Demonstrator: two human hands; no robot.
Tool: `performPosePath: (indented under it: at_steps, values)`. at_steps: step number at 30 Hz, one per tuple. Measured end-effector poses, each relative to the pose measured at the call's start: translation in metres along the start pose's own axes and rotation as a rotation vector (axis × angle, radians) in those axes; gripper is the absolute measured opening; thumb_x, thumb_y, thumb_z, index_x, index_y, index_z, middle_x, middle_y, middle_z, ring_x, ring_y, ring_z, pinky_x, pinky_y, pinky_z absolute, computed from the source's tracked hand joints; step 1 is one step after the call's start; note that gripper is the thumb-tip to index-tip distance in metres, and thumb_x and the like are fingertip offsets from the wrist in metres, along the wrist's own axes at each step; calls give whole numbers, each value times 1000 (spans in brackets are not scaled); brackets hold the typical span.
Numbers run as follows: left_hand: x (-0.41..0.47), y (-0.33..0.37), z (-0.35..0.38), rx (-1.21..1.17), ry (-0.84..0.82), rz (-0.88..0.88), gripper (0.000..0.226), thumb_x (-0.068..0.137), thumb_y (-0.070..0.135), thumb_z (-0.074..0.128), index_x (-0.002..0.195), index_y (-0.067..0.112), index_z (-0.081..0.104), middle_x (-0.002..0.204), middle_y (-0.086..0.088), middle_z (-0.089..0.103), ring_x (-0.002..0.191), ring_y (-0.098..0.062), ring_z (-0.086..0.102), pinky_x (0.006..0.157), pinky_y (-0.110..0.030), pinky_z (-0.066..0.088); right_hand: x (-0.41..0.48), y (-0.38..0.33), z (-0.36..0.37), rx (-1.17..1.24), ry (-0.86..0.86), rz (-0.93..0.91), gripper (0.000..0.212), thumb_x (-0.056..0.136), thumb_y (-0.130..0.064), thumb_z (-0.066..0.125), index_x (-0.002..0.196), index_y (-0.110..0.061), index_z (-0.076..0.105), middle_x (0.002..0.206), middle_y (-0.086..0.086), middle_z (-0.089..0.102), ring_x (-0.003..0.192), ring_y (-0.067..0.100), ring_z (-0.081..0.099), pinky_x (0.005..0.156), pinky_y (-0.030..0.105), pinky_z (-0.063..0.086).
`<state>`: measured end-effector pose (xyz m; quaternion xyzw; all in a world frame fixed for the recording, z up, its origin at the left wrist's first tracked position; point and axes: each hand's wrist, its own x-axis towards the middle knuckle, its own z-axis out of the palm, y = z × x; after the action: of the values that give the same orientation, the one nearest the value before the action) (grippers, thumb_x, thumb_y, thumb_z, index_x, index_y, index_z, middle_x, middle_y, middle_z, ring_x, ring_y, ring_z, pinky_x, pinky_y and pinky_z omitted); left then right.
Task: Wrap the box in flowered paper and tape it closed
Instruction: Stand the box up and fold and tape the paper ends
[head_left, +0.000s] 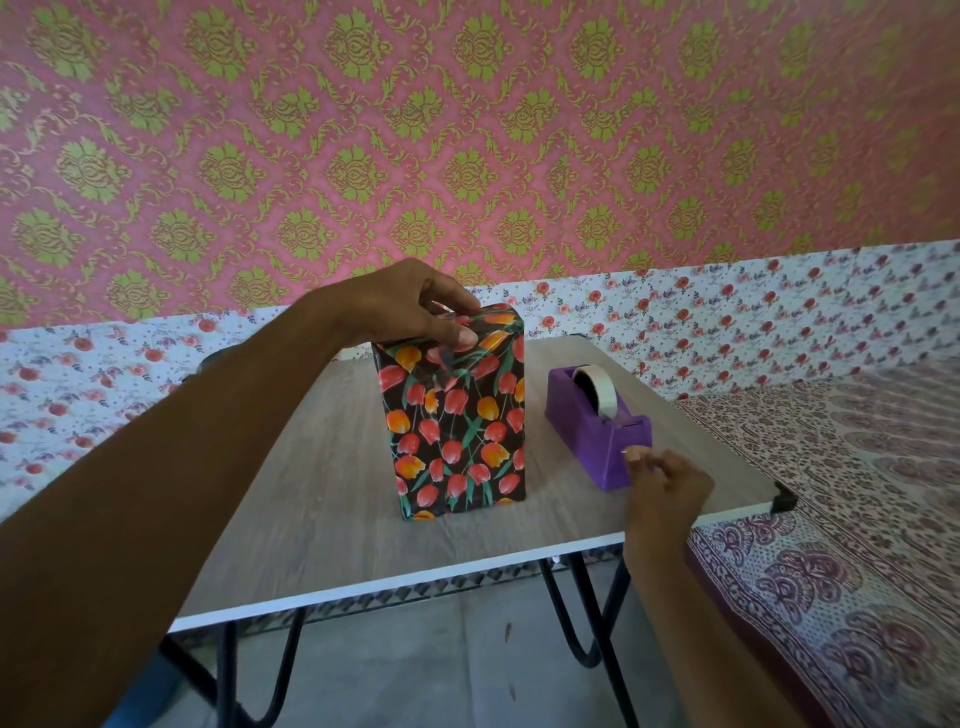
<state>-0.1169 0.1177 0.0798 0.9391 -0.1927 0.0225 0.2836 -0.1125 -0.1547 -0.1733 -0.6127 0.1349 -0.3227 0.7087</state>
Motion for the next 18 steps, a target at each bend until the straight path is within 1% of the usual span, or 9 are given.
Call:
performPosePath:
  at_steps: [2,3,4,5,6,11,14,16,18]
  values:
    - [-1,-2,0,-10,6,-5,48,81,37,81,126,26,69,125,6,69,109,-14,66,96,-37,54,-3,-8,2,-13,-26,-84,11,85,-16,76,89,-6,75,112,22,64,97,30,66,80,25,59]
    - [-1,-2,0,-25,7,-6,52,80,36,81,129,26,66,124,6,69,109,-13,67,96,-36,54,-5,-15,3,0,-35,-115,7,88,-10,74,92,-4,75,109,21,66,95,27,66,83,27,59]
    - [-1,-3,1,-50,7,-10,57,80,34,82,132,25,63,124,6,69,109,-11,67,95,-35,53,-5,-22,5,23,-57,-148,6,90,-6,72,94,-4,75,104,20,70,93,24,66,86,35,59]
    - [-1,-3,1,-74,4,-14,61,79,32,83,135,25,59,124,7,70,109,-10,67,95,-34,53,-7,-32,7,49,-101,-183,6,90,-4,72,95,-5,75,98,17,72,90,23,67,87,43,59]
    - [-1,-3,1,-88,1,-19,64,79,32,83,136,25,56,124,7,70,108,-10,67,94,-34,52,-8,-42,9,77,-159,-212,8,91,-2,72,94,-8,76,94,14,74,88,22,69,86,45,58]
    - [1,-5,0,-82,10,-26,65,77,32,85,134,18,56,127,4,68,110,-13,67,97,-36,54,-10,-94,28,161,-376,-265,24,92,0,70,95,-23,78,82,1,77,75,17,68,74,40,57]
    - [0,-5,2,-77,15,-22,67,77,34,85,134,17,56,127,5,68,112,-13,65,98,-34,53,-8,-120,43,179,-446,-344,30,93,0,70,110,-24,77,74,4,74,62,14,60,69,34,54]
    - [-1,-6,1,-83,18,-25,68,76,36,85,135,18,56,128,6,68,112,-11,65,97,-34,54,-6,-140,55,182,-521,-406,43,92,-3,72,128,-26,67,67,0,69,56,7,53,68,26,51]
    - [-2,-6,1,-83,21,-27,70,77,36,86,137,17,55,128,6,67,111,-10,64,92,-28,55,-6,-163,69,93,-559,-441,62,90,-9,76,147,-17,53,68,1,71,53,2,55,71,27,52]
